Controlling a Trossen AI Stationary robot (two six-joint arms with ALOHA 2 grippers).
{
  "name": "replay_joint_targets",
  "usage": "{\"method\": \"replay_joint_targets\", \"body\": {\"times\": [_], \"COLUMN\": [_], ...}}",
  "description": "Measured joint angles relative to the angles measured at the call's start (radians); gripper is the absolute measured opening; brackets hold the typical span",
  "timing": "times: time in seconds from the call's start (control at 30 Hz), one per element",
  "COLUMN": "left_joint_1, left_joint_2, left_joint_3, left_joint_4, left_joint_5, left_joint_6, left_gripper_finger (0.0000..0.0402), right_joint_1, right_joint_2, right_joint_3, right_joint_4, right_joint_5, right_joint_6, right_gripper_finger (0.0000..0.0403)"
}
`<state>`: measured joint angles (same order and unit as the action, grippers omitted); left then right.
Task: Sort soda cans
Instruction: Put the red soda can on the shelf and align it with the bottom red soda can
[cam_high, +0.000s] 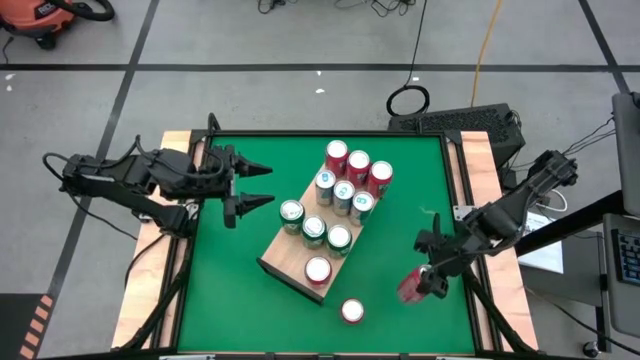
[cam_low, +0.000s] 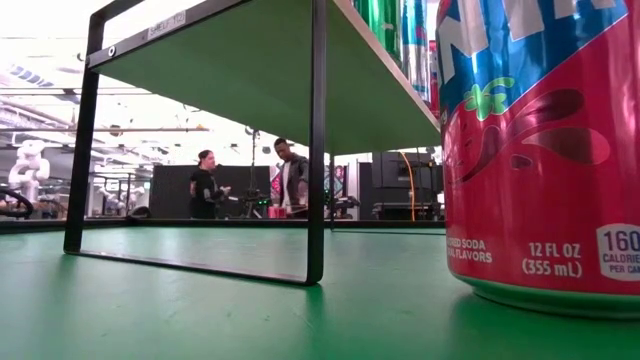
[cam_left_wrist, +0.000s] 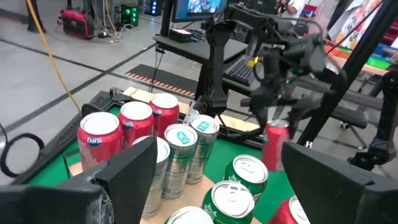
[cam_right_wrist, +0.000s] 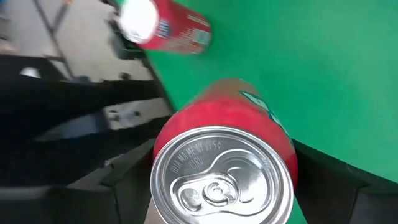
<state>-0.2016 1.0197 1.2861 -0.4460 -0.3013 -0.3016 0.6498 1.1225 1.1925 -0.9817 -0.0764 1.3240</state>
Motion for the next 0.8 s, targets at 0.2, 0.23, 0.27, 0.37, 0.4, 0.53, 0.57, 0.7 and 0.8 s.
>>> {"method": "replay_joint_targets", "body": {"times": [0.2, 0.23, 0.27, 0.37, 0.4, 0.53, 0.57, 0.7, 0.8], "left_joint_1": [-0.001, -0.001, -0.001, -0.001, -0.001, -0.001, -0.001, -0.002, -0.007], "left_joint_2": [0.015, 0.019, 0.024, 0.041, 0.046, 0.069, 0.074, 0.086, 0.089], "left_joint_3": [0.000, 0.000, 0.000, 0.000, 0.000, 0.000, 0.000, 0.000, 0.000], "left_joint_4": [0.074, 0.085, 0.092, 0.130, 0.138, 0.185, 0.198, 0.221, 0.227], "left_joint_5": [-0.001, -0.001, -0.001, 0.000, 0.000, -0.001, 0.000, 0.000, 0.011], "left_joint_6": [0.081, 0.100, 0.113, 0.147, 0.156, 0.182, 0.186, 0.190, 0.223], "left_gripper_finger": [0.0343, 0.0343, 0.0343, 0.0343, 0.0343, 0.0343, 0.0343, 0.0343, 0.0343], "right_joint_1": [-0.001, -0.001, -0.003, -0.009, -0.009, -0.013, -0.016, -0.030, -0.044], "right_joint_2": [0.000, 0.000, -0.001, -0.001, -0.001, -0.002, -0.003, -0.002, -0.002], "right_joint_3": [0.117, 0.134, 0.150, 0.193, 0.204, 0.226, 0.226, 0.226, 0.226], "right_joint_4": [0.040, 0.059, 0.078, 0.122, 0.135, 0.216, 0.240, 0.345, 0.420], "right_joint_5": [0.065, 0.079, 0.090, 0.130, 0.142, 0.223, 0.242, 0.343, 0.436], "right_joint_6": [0.030, 0.028, 0.025, 0.023, 0.021, 0.019, 0.019, 0.000, -0.035], "right_gripper_finger": [0.0298, 0.0298, 0.0298, 0.0298, 0.0298, 0.0298, 0.0298, 0.0298, 0.0298]}}
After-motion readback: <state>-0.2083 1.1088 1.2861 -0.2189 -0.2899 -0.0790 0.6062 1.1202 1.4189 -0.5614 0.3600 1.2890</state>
